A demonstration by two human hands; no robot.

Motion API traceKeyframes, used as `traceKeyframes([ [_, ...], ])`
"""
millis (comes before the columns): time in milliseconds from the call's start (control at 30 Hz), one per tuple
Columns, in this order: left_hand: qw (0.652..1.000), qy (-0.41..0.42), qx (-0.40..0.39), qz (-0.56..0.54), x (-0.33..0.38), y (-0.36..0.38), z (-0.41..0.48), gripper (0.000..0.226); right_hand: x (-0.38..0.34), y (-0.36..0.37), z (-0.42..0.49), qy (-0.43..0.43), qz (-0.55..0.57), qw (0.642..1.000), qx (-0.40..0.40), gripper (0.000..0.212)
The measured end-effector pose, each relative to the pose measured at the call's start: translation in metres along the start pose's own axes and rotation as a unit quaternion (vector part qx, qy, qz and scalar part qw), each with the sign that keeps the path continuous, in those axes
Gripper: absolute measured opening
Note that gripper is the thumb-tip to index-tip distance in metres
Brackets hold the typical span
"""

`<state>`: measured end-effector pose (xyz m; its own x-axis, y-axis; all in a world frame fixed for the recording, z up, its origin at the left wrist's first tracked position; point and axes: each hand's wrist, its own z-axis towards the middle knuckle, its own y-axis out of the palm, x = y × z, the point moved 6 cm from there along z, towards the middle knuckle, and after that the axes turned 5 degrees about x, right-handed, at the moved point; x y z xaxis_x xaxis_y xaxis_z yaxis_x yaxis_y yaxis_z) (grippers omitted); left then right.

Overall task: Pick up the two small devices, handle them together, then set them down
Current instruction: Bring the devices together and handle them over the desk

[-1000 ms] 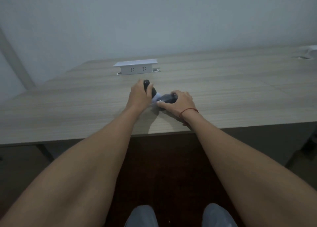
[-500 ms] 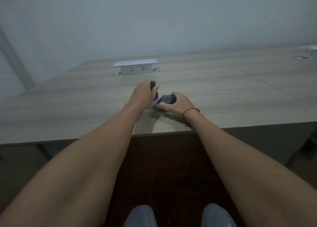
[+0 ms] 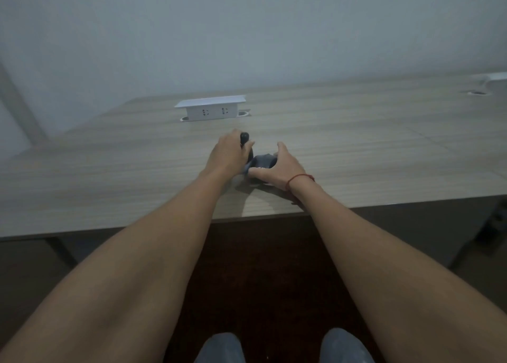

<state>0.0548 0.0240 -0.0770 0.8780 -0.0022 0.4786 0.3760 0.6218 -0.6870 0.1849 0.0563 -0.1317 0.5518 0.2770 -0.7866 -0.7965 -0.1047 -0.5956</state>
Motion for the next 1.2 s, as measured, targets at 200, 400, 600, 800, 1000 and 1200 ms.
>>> traceKeyframes([
  [200,0.993,-0.016,0.062,-0.099,0.012,-0.007,0.005,0.028,0.004,0.0,0.002,0.001,-0.007,1.0,-0.01,0.103],
  [400,0.996,-0.069,0.034,-0.042,-0.011,0.006,0.001,0.03,0.003,-0.004,0.003,-0.045,0.019,0.998,-0.048,0.086],
  [600,0.983,-0.123,0.072,-0.117,-0.016,0.001,-0.015,0.034,-0.007,-0.009,0.002,-0.082,0.045,0.995,-0.045,0.033],
  [800,0.983,-0.08,0.055,-0.156,-0.02,-0.014,-0.026,0.023,-0.004,-0.004,0.011,-0.091,0.02,0.995,-0.022,0.029],
  [1000,0.981,-0.049,0.127,-0.142,-0.006,-0.023,-0.035,0.023,-0.003,-0.002,0.012,-0.097,0.011,0.995,-0.005,0.034],
  [1200,0.987,-0.094,0.107,-0.079,-0.018,-0.021,-0.033,0.033,-0.003,-0.003,0.013,-0.1,0.006,0.995,0.005,0.03],
])
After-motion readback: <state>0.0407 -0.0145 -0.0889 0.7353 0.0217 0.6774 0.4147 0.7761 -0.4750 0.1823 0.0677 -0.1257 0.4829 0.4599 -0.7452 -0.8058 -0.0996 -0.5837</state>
